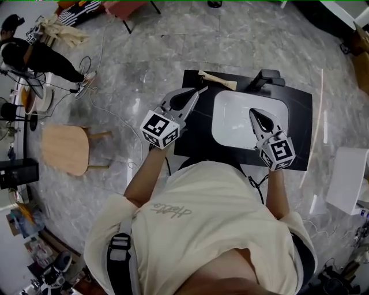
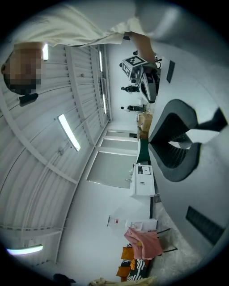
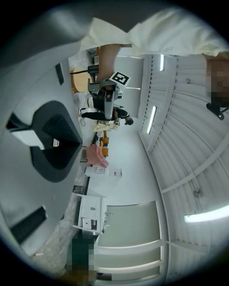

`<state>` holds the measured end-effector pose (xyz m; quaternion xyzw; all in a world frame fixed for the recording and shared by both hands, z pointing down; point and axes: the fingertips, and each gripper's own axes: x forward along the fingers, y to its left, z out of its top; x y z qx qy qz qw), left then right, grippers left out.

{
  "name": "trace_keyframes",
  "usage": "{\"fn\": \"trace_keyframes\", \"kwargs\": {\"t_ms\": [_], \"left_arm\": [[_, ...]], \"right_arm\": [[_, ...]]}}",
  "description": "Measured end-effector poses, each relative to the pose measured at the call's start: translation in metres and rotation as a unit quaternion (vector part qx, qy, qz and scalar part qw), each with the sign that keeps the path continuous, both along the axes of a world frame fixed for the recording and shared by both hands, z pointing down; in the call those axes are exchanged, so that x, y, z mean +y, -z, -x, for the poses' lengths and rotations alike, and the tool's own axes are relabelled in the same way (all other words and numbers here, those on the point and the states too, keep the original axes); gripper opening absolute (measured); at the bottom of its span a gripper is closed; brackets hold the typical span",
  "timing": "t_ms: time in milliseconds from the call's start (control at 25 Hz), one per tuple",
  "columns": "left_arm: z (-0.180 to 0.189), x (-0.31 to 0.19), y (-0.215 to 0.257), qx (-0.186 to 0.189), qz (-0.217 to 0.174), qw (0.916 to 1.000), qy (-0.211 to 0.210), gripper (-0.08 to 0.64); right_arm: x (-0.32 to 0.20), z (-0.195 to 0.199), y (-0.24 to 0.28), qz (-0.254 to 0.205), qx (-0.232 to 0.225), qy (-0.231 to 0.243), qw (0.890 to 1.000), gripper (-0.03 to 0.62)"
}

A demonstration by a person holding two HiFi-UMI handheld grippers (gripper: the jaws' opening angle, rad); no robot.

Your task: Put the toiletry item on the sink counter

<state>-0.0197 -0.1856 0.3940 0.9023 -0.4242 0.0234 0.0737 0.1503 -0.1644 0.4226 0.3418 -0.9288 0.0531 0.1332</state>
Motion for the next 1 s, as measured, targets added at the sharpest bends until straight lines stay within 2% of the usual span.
{"fn": "trace_keyframes", "kwargs": {"t_ms": [240, 440, 680, 1000], "left_arm": [[0.015, 0.001, 0.019, 0.006, -0.032, 0.9989, 0.035, 0.003], [0.019, 0.006, 0.026, 0.002, -0.045, 0.9982, 0.040, 0.003], [0.024, 0.007, 0.021, 0.000, -0.048, 0.9983, 0.034, 0.003], [0.017, 0.002, 0.011, -0.003, -0.044, 0.9989, 0.016, 0.003]], "right_arm": [[-0.008, 0.003, 0.027, -0.040, -0.009, -0.005, 0.999, -0.004], [-0.014, 0.006, 0.044, -0.054, -0.012, -0.010, 0.998, -0.005], [-0.014, 0.024, 0.041, -0.047, -0.013, 0.010, 0.999, -0.004], [-0.021, 0.020, 0.032, -0.029, -0.028, -0.002, 0.999, -0.005]]}}
